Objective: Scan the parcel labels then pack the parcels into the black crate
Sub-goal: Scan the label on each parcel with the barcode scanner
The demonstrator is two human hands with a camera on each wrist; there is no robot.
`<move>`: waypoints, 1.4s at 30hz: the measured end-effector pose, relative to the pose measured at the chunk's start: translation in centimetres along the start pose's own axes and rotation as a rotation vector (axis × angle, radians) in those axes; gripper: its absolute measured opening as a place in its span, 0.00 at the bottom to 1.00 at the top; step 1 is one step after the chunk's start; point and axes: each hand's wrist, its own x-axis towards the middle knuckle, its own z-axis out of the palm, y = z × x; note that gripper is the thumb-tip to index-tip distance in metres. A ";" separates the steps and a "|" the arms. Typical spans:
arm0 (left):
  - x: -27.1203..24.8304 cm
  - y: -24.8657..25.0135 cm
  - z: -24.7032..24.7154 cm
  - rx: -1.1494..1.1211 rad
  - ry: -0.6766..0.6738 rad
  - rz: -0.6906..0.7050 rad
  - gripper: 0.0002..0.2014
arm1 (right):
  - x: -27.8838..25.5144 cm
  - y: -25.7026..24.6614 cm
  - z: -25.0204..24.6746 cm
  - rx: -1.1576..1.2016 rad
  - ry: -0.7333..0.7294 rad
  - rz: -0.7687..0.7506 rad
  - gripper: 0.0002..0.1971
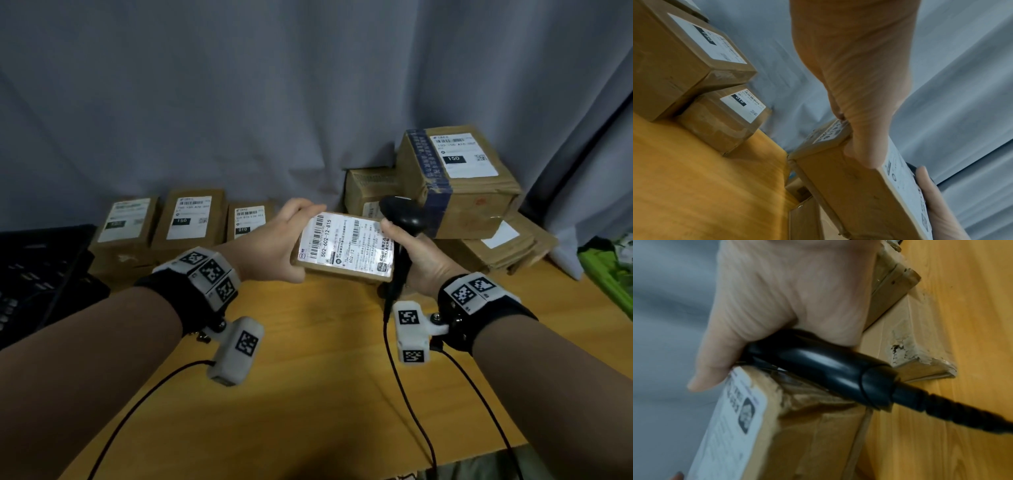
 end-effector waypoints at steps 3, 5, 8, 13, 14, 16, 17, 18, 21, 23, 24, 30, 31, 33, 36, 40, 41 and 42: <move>0.4 0.0 -0.4 -0.020 -0.002 0.038 0.51 | -0.3 -0.4 0.1 0.017 -0.006 0.025 0.22; 0.7 0.1 -0.7 -0.043 0.045 0.037 0.50 | -0.4 -0.3 0.3 0.023 0.016 0.021 0.23; 1.3 -0.3 -0.9 -0.210 0.260 -0.054 0.45 | -0.4 -0.1 1.0 0.061 0.064 -0.038 0.27; 3.1 0.8 -1.0 -0.855 0.425 -0.571 0.38 | 0.4 -1.0 3.4 0.252 0.146 -0.096 0.26; 3.4 1.4 -1.1 -1.035 0.382 -0.643 0.41 | 0.7 -1.3 3.9 0.271 0.161 -0.101 0.28; 3.6 2.3 -1.3 -1.202 0.266 -0.671 0.50 | 1.0 -1.8 4.8 0.287 0.166 -0.113 0.28; 3.7 2.7 -1.4 -1.205 0.217 -0.643 0.53 | 1.1 -2.1 5.2 0.287 0.156 -0.111 0.27; 3.8 2.9 -1.4 -1.195 0.182 -0.606 0.54 | 1.2 -2.3 5.5 0.277 0.140 -0.108 0.26; 4.2 2.6 -1.0 -1.214 0.168 -0.572 0.42 | 1.3 -2.4 6.1 0.210 0.079 -0.094 0.22; 4.2 1.9 -0.8 -1.257 0.206 -0.602 0.35 | 1.2 -2.4 6.2 0.136 0.047 -0.065 0.18; 4.1 1.6 -0.8 -1.256 0.226 -0.611 0.35 | 1.3 -2.3 6.1 0.089 0.054 -0.051 0.18; 3.6 0.8 -0.7 -1.007 0.219 -0.689 0.43 | 2.3 -2.2 6.5 -0.119 0.192 -0.130 0.13; 3.5 0.9 -0.6 -0.994 0.195 -0.685 0.44 | 2.3 -2.3 6.6 -0.123 0.195 -0.147 0.13; 3.4 1.2 -0.5 -1.002 0.175 -0.682 0.44 | 2.4 -2.6 6.8 -0.129 0.208 -0.175 0.13; 3.3 1.2 -0.5 -1.018 0.191 -0.733 0.45 | 2.5 -2.6 6.7 -0.166 0.204 -0.221 0.16; 3.5 1.3 -1.1 -0.936 0.102 -0.777 0.42 | 2.4 -2.9 6.2 -0.261 0.188 -0.250 0.20; 3.7 1.1 -1.2 -0.914 0.083 -0.783 0.43 | 2.5 -3.1 6.1 -0.289 0.192 -0.250 0.22; 3.8 1.1 -1.3 -0.910 0.076 -0.783 0.42 | 2.5 -3.2 6.0 -0.320 0.198 -0.249 0.23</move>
